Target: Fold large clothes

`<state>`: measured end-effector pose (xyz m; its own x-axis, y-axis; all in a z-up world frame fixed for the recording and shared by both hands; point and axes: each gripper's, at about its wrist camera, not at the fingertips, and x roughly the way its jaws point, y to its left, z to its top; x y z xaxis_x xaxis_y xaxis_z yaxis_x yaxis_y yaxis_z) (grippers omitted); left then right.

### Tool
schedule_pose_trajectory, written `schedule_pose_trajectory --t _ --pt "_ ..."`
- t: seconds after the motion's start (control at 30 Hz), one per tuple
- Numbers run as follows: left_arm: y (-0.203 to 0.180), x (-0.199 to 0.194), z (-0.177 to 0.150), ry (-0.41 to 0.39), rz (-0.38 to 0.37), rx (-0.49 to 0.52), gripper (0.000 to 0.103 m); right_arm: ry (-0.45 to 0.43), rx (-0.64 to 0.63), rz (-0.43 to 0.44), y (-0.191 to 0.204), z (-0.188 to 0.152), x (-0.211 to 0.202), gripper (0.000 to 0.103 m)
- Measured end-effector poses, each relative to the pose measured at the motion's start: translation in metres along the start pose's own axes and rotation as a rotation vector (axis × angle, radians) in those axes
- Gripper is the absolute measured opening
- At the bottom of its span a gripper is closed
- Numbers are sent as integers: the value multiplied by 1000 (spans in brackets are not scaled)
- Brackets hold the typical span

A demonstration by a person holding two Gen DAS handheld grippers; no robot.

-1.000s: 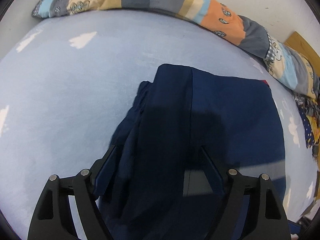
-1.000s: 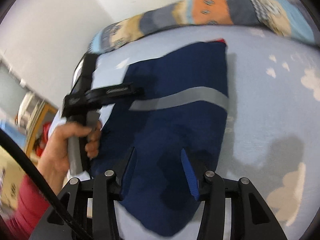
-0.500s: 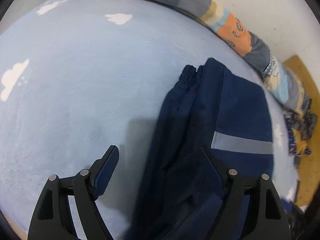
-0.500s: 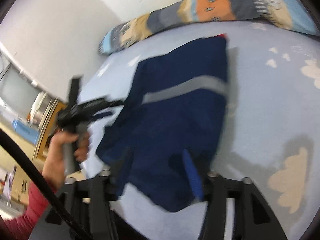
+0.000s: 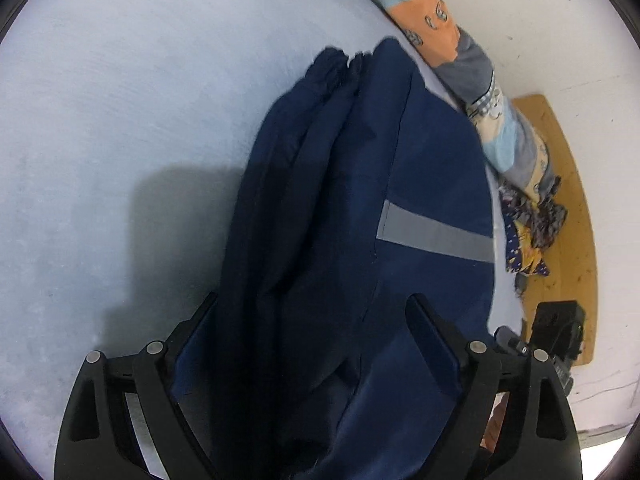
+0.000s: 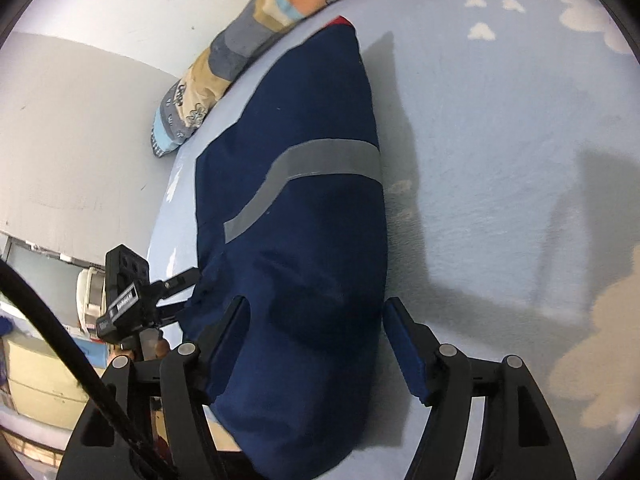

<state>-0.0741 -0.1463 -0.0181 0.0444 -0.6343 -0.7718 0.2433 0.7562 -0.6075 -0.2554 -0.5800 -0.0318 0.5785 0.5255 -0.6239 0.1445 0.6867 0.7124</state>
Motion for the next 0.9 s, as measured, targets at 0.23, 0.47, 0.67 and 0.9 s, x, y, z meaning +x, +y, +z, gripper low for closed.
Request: schedule_pose_trajectory --t 0.23,0.47,0.67,0.9 --pt "-3 9 6 1 -72 -14 96 42 45 14 -5 0 27 80" --pt "-3 15 9 -19 -142 -39 97 54 -25 64 2 7 54 92" --pt "-21 19 3 -36 -75 23 62 52 -89 77 9 13 62 88" --pt "-54 8 -7 -112 108 143 34 -12 -249 -91 49 3 49 58"
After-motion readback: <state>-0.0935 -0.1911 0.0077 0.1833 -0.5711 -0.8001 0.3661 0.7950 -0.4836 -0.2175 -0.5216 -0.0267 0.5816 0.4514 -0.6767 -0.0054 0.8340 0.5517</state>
